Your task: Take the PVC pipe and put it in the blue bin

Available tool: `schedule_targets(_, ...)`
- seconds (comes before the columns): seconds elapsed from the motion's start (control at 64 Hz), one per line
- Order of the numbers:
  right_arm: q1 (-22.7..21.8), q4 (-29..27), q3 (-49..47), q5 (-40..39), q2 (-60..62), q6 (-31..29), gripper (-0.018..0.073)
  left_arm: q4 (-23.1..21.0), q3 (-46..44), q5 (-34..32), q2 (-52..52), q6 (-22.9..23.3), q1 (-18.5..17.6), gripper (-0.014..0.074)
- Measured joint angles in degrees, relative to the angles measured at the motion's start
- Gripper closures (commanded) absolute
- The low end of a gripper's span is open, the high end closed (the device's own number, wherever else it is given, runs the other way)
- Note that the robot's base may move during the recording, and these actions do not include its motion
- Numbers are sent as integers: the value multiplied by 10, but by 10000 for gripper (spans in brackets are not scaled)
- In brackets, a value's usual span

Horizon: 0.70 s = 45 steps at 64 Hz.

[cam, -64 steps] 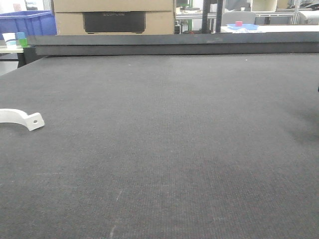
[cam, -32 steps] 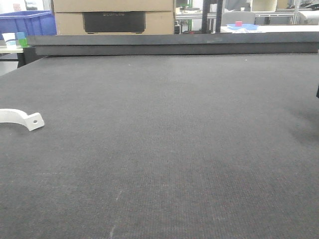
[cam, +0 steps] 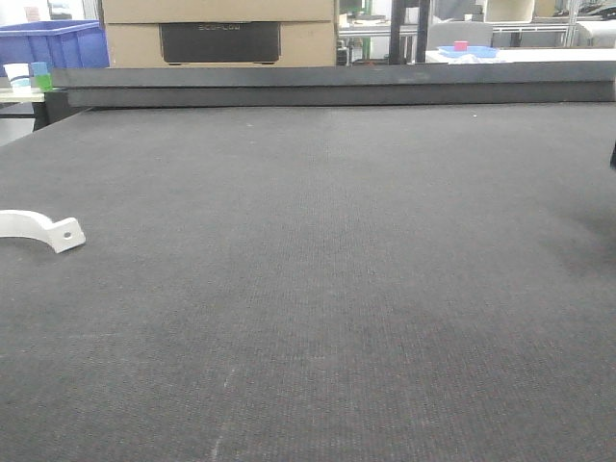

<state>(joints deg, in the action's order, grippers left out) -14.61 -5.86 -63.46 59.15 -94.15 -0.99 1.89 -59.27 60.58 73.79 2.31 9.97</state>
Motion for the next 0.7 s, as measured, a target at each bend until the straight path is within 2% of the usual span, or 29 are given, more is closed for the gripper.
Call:
schedule_targets(0.078,0,0,-5,1,26,1,727,1,-7,-1,28,-23,4,703)
schedule_targets(0.141,0,0,-6,2,49,1,727,1,-10,-7,51,-44,4,666)
schedule_targets(0.281,0,0,-8,3,83,1,727,7,-10,-39,107,-76,4,478)
schedule_targets(0.406,0,0,-8,5,88,1,727,21,-17,-71,150,-83,4,361)
schedule_targets(0.704,0,0,-8,5,88,1,727,29,-62,-106,238,-84,4,340)
